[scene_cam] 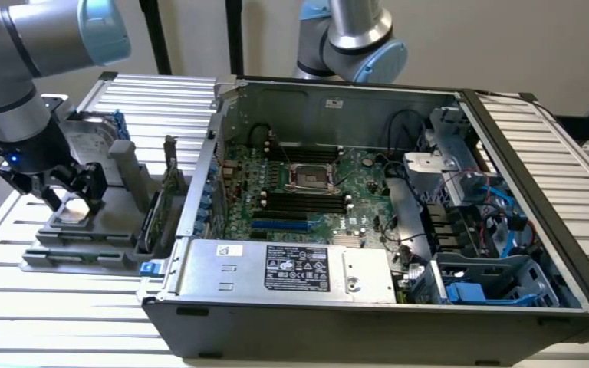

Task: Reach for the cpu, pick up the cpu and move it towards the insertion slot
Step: 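Pick up the cpu and move it towards the insertion slot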

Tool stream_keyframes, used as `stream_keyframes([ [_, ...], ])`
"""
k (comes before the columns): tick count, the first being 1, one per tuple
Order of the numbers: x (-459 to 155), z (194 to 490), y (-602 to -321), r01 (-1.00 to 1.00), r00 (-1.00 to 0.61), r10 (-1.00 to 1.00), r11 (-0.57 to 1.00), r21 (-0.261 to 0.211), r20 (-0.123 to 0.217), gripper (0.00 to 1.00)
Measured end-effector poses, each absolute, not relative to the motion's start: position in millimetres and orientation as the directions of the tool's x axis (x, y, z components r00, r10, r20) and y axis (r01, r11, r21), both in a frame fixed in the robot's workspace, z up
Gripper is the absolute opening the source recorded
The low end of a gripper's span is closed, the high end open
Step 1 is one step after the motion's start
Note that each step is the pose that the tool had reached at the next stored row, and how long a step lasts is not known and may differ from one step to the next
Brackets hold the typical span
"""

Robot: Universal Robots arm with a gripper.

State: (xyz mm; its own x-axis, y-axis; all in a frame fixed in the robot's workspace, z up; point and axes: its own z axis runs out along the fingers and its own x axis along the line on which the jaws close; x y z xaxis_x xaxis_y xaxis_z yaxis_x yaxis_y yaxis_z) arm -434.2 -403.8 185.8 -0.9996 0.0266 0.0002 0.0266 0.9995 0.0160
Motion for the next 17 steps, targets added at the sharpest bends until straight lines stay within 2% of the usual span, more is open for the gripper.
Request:
stream_keyframes([
  [15, -434.3, 184.5, -403.8, 0.023, -1.0, 0.023, 1.0, 0.009, 0.001, 0.71],
  [16, -434.3, 184.4, -403.8, 0.023, -1.0, 0.023, 1.0, 0.009, 0.001, 0.69],
  [17, -434.3, 184.4, -403.8, 0.023, -1.0, 0.023, 1.0, 0.009, 0.001, 0.62],
])
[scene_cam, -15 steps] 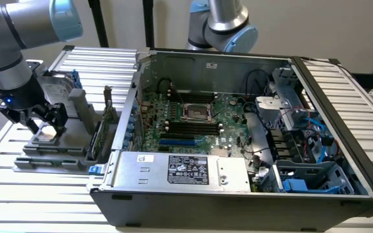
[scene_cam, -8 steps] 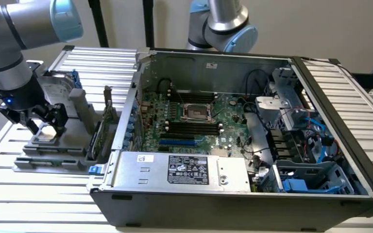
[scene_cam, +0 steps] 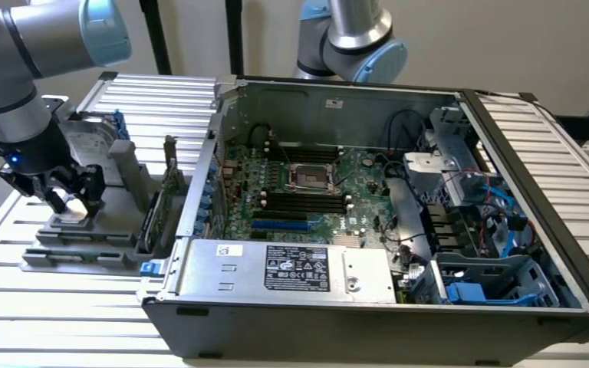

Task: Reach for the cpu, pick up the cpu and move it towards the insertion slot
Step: 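Pick up the cpu and move it towards the insertion slot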

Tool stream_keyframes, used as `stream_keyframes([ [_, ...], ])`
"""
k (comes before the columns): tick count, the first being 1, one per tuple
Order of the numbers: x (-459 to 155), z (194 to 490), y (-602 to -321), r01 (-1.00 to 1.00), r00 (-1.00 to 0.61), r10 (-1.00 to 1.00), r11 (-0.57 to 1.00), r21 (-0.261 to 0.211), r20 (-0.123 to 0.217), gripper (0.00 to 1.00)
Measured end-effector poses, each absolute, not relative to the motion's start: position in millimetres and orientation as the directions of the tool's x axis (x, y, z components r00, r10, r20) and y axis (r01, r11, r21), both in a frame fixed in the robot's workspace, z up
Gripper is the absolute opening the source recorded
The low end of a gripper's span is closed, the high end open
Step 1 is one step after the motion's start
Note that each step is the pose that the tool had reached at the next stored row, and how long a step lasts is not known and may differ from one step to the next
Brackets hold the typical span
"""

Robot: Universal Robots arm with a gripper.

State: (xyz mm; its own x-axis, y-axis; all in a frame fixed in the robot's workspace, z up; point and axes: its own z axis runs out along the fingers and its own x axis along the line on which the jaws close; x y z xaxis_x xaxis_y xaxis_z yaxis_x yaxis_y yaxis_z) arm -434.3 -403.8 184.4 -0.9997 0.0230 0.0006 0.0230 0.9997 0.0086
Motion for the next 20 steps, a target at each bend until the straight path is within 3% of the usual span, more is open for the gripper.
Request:
stream_keyframes([
  [6, -434.3, 184.4, -403.8, 0.023, -1.0, 0.023, 1.0, 0.008, 0.001, 0.62],
  [9, -434.3, 184.4, -403.8, 0.023, -1.0, 0.023, 1.0, 0.008, 0.001, 0.55],
  [13, -434.3, 186.0, -403.7, 0.023, -1.0, 0.023, 1.0, 0.008, 0.001, 0.55],
  [20, -434.0, 207.5, -403.8, 0.023, -1.0, 0.023, 1.0, 0.008, 0.005, 0.55],
])
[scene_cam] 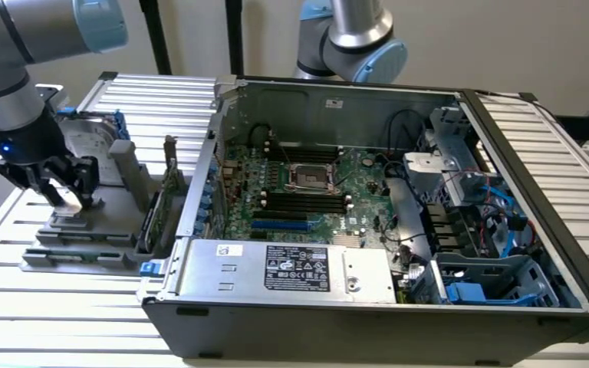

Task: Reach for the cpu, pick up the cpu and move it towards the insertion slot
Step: 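Pick up the cpu and move it towards the insertion slot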

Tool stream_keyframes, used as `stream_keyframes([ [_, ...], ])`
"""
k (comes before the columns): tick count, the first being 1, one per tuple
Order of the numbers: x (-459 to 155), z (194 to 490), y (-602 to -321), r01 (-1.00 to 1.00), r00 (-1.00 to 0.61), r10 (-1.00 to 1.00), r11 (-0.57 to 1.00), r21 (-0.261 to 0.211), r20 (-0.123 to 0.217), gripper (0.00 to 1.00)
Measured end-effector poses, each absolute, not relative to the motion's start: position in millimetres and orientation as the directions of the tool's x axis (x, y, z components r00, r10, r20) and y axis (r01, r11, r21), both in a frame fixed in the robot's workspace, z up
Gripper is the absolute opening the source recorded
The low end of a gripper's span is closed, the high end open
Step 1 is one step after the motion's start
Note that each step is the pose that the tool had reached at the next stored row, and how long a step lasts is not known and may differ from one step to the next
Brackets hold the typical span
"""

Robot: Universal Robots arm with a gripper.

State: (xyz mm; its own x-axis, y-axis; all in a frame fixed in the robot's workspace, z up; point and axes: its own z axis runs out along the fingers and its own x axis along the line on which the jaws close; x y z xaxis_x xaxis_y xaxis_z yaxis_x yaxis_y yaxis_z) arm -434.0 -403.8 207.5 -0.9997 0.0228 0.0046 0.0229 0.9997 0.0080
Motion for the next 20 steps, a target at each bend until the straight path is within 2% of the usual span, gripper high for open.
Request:
stream_keyframes([
  [20, -409.4, 298.4, -403.8, 0.023, -1.0, 0.023, 1.0, 0.008, 0.009, 0.55],
])
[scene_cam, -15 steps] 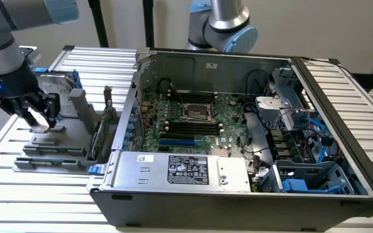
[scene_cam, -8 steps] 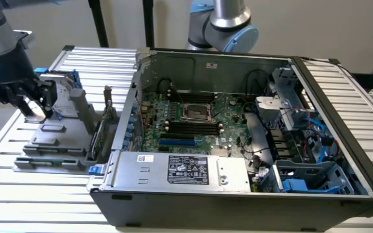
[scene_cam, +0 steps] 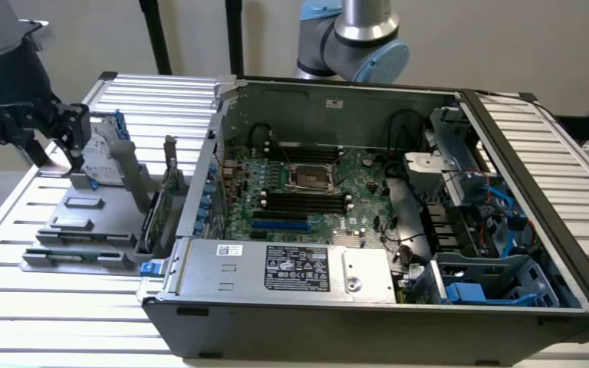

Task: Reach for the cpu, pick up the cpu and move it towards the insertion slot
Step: 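Pick up the cpu and move it towards the insertion slot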

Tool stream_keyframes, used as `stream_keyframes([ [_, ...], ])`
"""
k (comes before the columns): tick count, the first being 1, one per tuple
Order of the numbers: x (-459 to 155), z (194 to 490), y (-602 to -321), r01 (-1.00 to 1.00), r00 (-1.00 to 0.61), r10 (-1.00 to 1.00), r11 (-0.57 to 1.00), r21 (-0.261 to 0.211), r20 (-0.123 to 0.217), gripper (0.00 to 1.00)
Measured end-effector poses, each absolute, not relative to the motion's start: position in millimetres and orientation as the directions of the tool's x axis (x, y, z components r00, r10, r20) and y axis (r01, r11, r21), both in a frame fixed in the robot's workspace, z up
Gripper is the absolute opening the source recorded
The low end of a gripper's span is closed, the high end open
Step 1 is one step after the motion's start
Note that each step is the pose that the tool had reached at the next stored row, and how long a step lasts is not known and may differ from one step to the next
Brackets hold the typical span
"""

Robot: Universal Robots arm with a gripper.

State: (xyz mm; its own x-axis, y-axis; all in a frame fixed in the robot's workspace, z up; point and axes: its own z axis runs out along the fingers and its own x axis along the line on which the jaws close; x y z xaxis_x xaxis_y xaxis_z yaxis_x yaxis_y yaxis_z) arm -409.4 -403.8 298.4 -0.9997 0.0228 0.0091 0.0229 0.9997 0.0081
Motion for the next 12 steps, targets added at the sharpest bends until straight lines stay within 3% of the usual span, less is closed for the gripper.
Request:
stream_keyframes([
  [12, -356.6, 352.9, -403.8, 0.023, -1.0, 0.023, 1.0, 0.008, 0.014, 0.55],
])
